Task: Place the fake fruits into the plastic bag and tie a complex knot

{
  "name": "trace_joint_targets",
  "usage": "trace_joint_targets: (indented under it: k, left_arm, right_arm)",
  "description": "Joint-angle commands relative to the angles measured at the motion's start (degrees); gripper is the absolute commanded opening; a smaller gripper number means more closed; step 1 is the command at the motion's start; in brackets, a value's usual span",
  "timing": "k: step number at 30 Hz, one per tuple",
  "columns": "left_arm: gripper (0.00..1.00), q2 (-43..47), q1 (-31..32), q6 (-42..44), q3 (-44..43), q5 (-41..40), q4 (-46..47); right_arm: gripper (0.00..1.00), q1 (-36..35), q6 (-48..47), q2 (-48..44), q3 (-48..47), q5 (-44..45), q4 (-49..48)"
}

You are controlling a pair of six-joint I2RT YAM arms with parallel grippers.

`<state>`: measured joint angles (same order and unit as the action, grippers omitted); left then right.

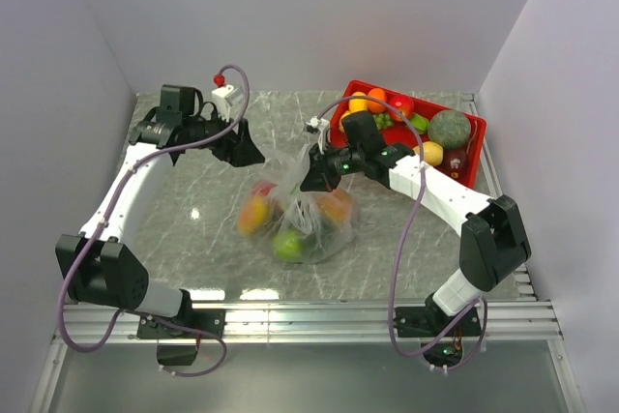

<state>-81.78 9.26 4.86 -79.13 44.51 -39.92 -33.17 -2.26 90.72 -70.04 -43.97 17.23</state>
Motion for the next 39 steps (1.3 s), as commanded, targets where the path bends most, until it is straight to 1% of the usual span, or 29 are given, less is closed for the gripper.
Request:
trace_joint_targets:
  k: [1,3,6,7,8,10,11,13,14,16,19,20,21,22,23,24,26,27,28,30,31,32,34,35,38,39]
  left_arm:
    - [0.82,2.0,0.1,0.1,2.1,5.3,1.6]
    - [0.79,1.4,0.1,0.9,2.6,5.7,0.7]
    - [0.79,1.1,0.1,0.6,3.5,5.1,1.4]
    - [0.77,1.1,0.1,0.5,3.8,5.1,1.9]
    - [0.64,1.4,0.1,0.3,3.8,5.5,2.4]
    - [0.47,2.1,-0.2,-0.7,3.3,6.2,4.5]
    - [0.29,3.4,-0.4,-1.0,2.9,6.8,5.1]
    - [0.12,4.8,-0.3,-1.0,2.1,8.0,6.3]
    - [0.0,6.2,-0.1,-0.9,1.6,8.6,6.2]
    - [0.0,7.2,0.7,0.0,0.5,9.8,4.6]
    - [0.0,9.1,4.6,0.3,1.4,9.2,3.6]
    - [0.0,10.4,7.5,-0.3,2.4,8.8,4.4]
    - [0.0,11.1,9.2,-1.7,4.8,8.4,5.2]
    - [0.0,11.8,10.9,-2.7,6.1,7.2,6.0]
    - [0.01,13.1,14.3,-3.5,7.7,7.1,8.1]
    - [0.01,13.7,16.0,-6.5,10.5,6.5,9.4]
    - [0.01,14.4,20.6,-9.9,13.2,3.9,12.4]
    - [0.0,14.4,22.3,-11.9,15.8,2.2,14.6]
    - [0.0,14.0,25.3,-12.7,17.0,-1.1,15.7]
    - [0.01,12.1,28.4,-13.4,19.4,-6.1,17.8]
    - [0.0,11.1,31.7,-13.2,20.0,-8.7,18.1]
    - [0.0,8.4,32.9,-13.0,20.2,-14.1,18.0]
    - [0.0,4.5,33.6,-14.5,20.6,-19.0,18.2]
    - [0.0,3.5,33.4,-15.4,21.0,-23.4,18.8]
    - [0.0,0.8,32.1,-17.4,22.4,-28.7,22.4]
    - [0.0,0.3,31.8,-18.4,22.3,-31.9,23.3]
  right_arm:
    - [0.0,-0.5,-1.6,-2.5,-1.2,0.6,-0.8]
    - [0.0,-0.5,-1.8,-2.6,-1.1,0.7,-0.7]
    - [0.0,-0.5,-2.0,-2.9,-0.9,0.7,-0.8]
    - [0.0,-0.5,-2.1,-2.7,-1.0,0.8,-0.7]
    - [0.0,-0.6,-2.1,-2.7,-1.1,1.2,-0.5]
    - [0.0,-0.7,-2.0,-2.5,-1.2,1.5,-0.7]
    - [0.0,-0.7,-1.7,-2.4,-1.2,1.7,-0.8]
    - [0.0,-0.6,0.5,-2.1,-1.2,3.2,-1.2]
    - [0.0,-0.5,1.6,-1.9,-1.2,4.0,-1.8]
    - [0.0,-0.7,7.0,-1.3,-1.4,6.4,-2.5]
    - [0.0,-0.5,14.9,-0.7,-1.4,10.7,-4.0]
    - [0.0,-0.7,16.7,-0.5,-1.5,12.0,-4.5]
    - [0.0,-0.7,20.0,-0.4,-1.7,12.8,-4.5]
    - [0.0,-0.5,21.2,0.2,-2.3,14.1,-4.3]
    - [0.0,-0.7,22.5,0.3,-2.5,14.3,-4.0]
    - [0.0,-0.5,24.5,0.3,-2.6,14.6,-4.1]
    - [0.0,-0.6,26.0,0.2,-2.6,15.7,-4.6]
    - [0.0,-0.5,27.0,-0.2,-2.6,15.6,-5.0]
    - [0.0,-0.6,27.5,-0.2,-2.7,15.8,-5.0]
    - [0.0,-0.5,29.1,-0.2,-2.9,15.7,-5.5]
    - [0.0,-0.6,29.6,-0.1,-3.1,15.5,-5.5]
    - [0.0,-0.6,30.1,0.1,-3.3,14.9,-5.6]
    - [0.0,-0.6,30.7,-0.4,-3.5,14.2,-5.5]
    - [0.0,-0.6,30.7,-0.8,-3.3,14.0,-5.5]
    - [0.0,-0.4,31.0,-2.5,-1.4,13.5,-5.5]
    - [0.0,-0.4,31.6,-3.4,0.2,13.1,-5.5]
